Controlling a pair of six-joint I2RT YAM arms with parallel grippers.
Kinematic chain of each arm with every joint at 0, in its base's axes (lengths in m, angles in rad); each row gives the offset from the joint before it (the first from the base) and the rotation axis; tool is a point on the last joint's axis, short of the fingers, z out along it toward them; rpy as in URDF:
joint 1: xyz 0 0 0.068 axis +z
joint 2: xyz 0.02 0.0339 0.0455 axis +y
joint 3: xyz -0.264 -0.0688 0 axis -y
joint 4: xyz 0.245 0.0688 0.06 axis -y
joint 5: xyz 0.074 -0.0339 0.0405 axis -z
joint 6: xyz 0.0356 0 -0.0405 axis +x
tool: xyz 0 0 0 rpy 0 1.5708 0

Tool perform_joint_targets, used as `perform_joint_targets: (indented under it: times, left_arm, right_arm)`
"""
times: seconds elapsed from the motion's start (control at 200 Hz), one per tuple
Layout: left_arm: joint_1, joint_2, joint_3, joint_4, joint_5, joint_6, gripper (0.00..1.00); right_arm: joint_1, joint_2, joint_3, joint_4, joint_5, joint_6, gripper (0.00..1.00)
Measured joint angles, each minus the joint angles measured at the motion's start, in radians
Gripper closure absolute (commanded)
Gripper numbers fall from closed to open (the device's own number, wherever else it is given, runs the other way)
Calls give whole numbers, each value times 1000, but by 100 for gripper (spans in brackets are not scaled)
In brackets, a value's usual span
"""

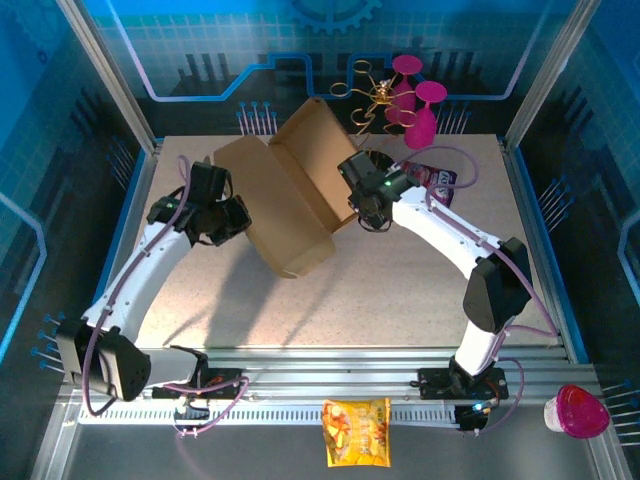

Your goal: Fold the paper box

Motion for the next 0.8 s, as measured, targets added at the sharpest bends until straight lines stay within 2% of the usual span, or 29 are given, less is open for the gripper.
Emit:
perform_joint_targets:
  times: [0.06, 0.16, 0.315, 0.415, 0.51, 0.565, 0.65, 0.795]
  left_arm:
    - [0, 25, 58, -48, -40, 77, 100]
    - [0, 61, 133, -109, -89, 209, 100]
    - [0, 88, 203, -153, -155, 423, 100]
    - [-7, 100, 237, -191, -196, 567, 100]
    - [-15, 117, 257, -203, -225, 694, 100]
    - [-24, 130, 269, -205, -242, 761, 100]
    - [-42, 147, 283, -203, -274, 847, 100]
    - [-80, 148, 285, -186, -326, 983, 100]
  right_arm:
    - [3, -5, -17, 0, -19, -6, 42]
    - [14, -38, -64, 9, -29, -58, 40]
    - [43, -195, -193, 119, -33, -246, 41]
    - [52, -332, -322, 323, -46, -470, 44]
    - [43, -389, -421, 563, -102, -721, 44]
    - [26, -389, -465, 693, -169, -859, 45]
    - [-25, -367, -522, 891, -296, -1077, 37]
    - [-107, -274, -486, 1069, -476, -1388, 34]
